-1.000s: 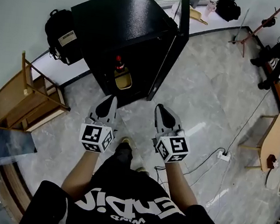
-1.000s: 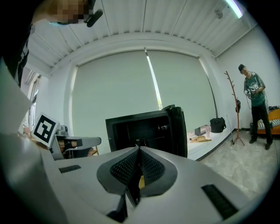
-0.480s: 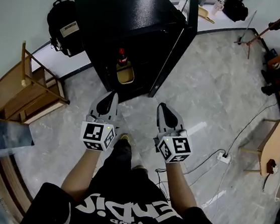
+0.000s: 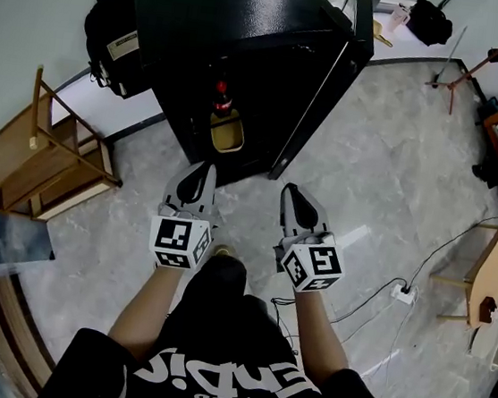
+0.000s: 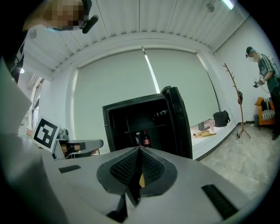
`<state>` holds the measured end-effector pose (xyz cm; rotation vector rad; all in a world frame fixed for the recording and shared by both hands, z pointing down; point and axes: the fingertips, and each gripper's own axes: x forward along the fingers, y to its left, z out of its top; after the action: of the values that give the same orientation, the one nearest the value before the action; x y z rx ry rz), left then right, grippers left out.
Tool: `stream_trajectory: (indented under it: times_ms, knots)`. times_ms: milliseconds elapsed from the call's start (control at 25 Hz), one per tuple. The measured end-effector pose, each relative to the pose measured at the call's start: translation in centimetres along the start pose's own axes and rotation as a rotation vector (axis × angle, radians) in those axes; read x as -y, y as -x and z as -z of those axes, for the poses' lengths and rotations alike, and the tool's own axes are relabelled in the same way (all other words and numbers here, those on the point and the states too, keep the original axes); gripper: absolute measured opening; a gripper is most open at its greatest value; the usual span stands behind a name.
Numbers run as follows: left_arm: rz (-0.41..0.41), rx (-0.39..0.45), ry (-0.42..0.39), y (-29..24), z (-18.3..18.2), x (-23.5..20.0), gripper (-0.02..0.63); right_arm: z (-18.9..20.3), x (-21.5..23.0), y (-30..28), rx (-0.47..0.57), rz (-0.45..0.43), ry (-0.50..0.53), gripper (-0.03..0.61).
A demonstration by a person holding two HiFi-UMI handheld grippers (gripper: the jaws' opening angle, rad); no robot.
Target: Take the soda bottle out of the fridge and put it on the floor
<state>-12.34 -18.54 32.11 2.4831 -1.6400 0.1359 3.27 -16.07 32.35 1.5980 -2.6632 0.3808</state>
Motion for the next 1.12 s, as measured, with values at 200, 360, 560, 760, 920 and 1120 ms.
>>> stream_trajectory:
  times_ms: [200,360,560,760,920,1120]
  knots:
    - [-0.005,-0.007,0.012,-1.6,0.8,-0.2,0.151,0.3,0.5,-0.8,-0.008,0.000,0.000,0.023]
    - [-0.012,0.004,0.014,-3.1,1.3,-0.5,0.323,0.4,1.3,-1.4,-0.008,0.010,0.000,0.023]
    - [-0.034,-0.032,0.039,-5.0,3.0,-1.6,0.336,0.6,2.3,-1.9,-0.013,0.023,-0.004,0.023]
    - [-0.067,-0.063,0.059,-7.6,5.2,-3.2,0.336,1.2,2.9,-2.4,-0.018,0.031,-0.013,0.023]
    - [-0.100,-0.074,0.068,-10.0,6.5,-4.3,0.336,2.0,3.5,-2.8,-0.023,0.041,-0.025,0.023]
    - [-0.129,-0.083,0.067,-13.1,8.3,-5.1,0.336,2.8,4.1,-3.7,-0.026,0.046,-0.037,0.023]
